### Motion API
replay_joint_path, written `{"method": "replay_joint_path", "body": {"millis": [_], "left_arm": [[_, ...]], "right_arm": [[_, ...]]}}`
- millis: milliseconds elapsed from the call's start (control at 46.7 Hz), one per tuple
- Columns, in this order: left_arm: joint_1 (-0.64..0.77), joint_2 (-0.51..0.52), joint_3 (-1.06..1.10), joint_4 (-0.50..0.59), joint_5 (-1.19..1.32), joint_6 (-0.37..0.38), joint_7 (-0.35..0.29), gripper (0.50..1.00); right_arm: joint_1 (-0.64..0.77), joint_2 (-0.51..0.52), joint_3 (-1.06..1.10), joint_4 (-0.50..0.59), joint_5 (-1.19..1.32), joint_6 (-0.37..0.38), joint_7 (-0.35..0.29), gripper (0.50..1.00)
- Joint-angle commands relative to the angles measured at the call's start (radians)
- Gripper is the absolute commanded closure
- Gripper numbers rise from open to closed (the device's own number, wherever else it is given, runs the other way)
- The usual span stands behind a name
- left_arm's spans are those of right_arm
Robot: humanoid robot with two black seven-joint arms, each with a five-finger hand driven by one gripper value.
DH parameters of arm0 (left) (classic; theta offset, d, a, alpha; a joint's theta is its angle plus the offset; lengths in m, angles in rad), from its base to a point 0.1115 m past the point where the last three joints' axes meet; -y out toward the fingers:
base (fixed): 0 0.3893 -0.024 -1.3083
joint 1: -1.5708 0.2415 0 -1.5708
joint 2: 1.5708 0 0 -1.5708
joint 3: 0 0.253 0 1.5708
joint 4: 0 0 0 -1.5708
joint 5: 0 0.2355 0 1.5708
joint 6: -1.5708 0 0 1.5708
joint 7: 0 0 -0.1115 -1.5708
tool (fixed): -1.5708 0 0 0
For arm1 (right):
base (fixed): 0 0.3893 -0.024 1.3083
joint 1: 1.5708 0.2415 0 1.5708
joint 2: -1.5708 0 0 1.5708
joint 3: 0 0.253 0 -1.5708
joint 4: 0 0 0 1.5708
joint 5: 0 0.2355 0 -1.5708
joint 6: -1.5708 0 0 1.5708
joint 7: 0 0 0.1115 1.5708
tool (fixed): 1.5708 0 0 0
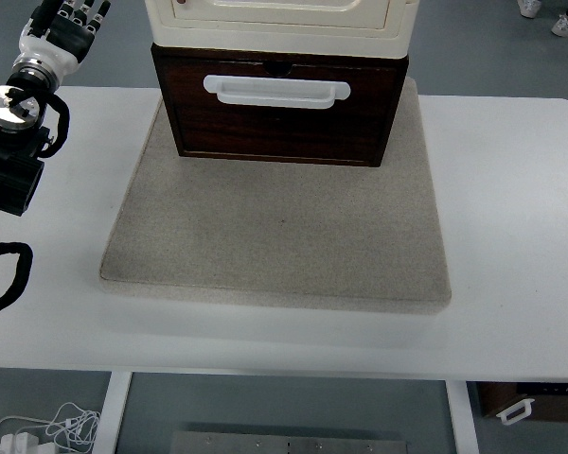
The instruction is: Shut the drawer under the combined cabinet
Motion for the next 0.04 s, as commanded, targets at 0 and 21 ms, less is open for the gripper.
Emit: {"method": "replay_joint_path", "body": {"millis": [0, 21], "left_arm": [[0.0, 0.0, 0.0, 0.0, 0.0, 0.001, 0.0, 0.504], [0.0, 0.0, 0.0, 0.0, -0.001, -0.001, 0.0, 0.504]], "right_arm": [[0.002, 0.0, 0.003, 0.0, 0.0, -0.002, -0.002, 0.548], [0.002, 0.0, 0.003, 0.0, 0.0, -0.002, -0.002, 0.548]]}}
